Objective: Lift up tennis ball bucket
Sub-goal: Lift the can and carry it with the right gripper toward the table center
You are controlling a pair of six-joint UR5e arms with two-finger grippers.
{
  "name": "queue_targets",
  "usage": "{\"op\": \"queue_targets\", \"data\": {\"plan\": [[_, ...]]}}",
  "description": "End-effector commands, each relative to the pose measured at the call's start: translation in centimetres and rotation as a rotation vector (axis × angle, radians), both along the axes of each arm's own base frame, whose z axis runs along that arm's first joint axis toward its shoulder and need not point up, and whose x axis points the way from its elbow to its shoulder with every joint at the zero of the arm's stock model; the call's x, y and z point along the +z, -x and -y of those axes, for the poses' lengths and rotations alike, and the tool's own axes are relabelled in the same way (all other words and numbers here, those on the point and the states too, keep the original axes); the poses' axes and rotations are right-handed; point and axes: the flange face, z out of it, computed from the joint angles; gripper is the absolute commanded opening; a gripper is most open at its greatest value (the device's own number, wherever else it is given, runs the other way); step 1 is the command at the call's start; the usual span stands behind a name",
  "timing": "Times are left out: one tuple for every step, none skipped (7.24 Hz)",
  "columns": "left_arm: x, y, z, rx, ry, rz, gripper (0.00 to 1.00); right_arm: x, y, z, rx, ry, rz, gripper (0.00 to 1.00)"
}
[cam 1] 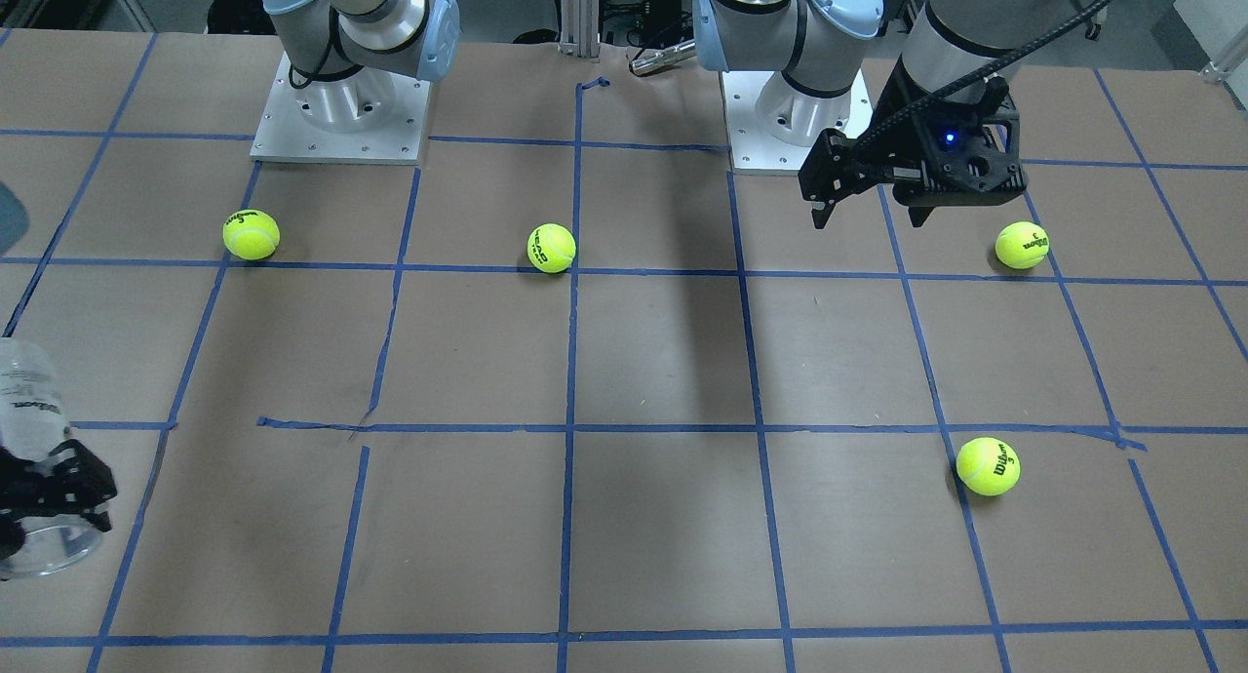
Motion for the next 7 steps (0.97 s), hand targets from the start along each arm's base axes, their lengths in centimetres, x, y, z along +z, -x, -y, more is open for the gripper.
{"op": "queue_targets", "data": {"plan": [[0.0,0.0,0.0,0.000,0.000,0.000,1.00,0.4,-13.0,-2.0,0.193,-0.030,-0.048,0.26],[0.0,0.0,0.0,0.000,0.000,0.000,1.00,0.3,-18.4,-3.0,0.272,-0.032,-0.065,0.17],[0.0,0.0,0.0,0.000,0.000,0.000,1.00,0.2,-23.6,-4.3,0.395,-0.025,-0.062,0.17],[0.0,0.0,0.0,-0.001,-0.002,0.000,1.00,-0.1,-29.0,-6.0,0.543,-0.019,-0.071,0.17],[0.0,0.0,0.0,0.000,-0.002,0.000,1.00,-0.6,-33.6,-8.0,0.622,-0.019,-0.073,0.17],[-0.1,0.0,0.0,-0.001,-0.003,0.000,1.00,-2.6,-36.6,-9.0,0.717,0.001,-0.081,0.17],[0.0,0.0,0.0,0.000,0.000,0.000,1.00,-4.4,-39.6,-10.3,0.808,0.061,-0.091,0.16]]}}
